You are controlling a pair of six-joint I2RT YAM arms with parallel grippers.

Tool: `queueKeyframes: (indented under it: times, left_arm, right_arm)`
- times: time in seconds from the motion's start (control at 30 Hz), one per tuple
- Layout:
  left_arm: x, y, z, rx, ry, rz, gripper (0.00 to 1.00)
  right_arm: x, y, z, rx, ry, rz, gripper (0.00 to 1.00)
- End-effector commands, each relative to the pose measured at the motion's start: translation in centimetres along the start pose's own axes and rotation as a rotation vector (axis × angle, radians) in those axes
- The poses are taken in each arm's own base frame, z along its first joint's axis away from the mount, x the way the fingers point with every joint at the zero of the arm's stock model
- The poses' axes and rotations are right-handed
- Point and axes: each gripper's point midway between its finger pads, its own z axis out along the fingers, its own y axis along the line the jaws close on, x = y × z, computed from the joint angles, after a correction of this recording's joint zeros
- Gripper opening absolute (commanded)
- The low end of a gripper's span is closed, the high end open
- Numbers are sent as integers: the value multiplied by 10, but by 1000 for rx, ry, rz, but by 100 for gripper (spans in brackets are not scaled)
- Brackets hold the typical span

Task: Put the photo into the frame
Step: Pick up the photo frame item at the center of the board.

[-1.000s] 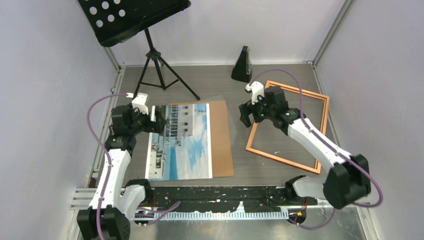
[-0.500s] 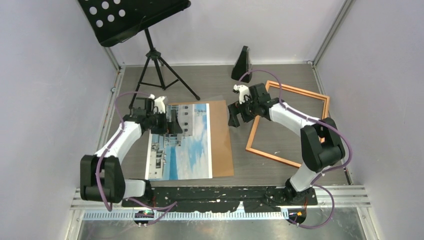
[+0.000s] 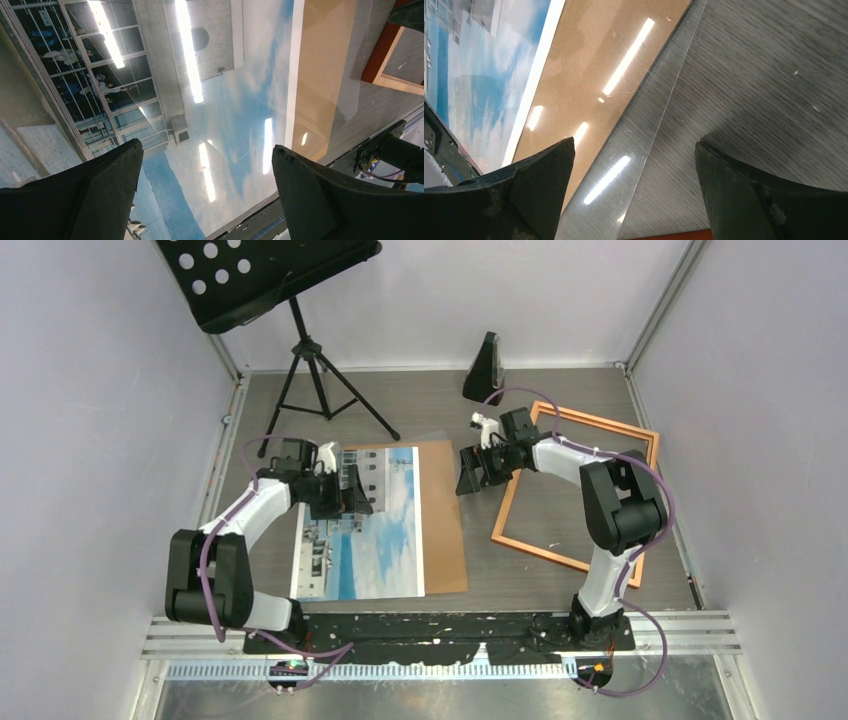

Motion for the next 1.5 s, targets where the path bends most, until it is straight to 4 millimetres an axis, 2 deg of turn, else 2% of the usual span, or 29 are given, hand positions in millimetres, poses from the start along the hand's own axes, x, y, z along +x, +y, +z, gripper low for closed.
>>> queueKeyframes:
  times: [0.0, 0.37, 0.73, 1.13, 1.3, 1.47]
  left_arm:
    - [5, -4, 5, 28, 2, -33, 99]
    - [18, 11, 19, -15, 49, -97, 99]
    - [34, 12, 36, 7, 137, -145, 99]
    - [40, 13, 45, 16, 170, -158, 99]
    - [41, 14, 46, 18, 179, -161, 99]
    - [42, 14, 47, 18, 174, -158, 99]
  right_arm:
    - [-8, 5, 2, -55, -12, 17, 97]
    - [7, 4, 10, -100, 27, 59, 97]
    - [26, 8, 20, -161, 75, 94, 97]
    - [39, 21, 27, -280, 118, 151, 95]
    - [40, 27, 26, -341, 120, 168, 90]
    - [26, 30, 11, -394, 65, 204, 80]
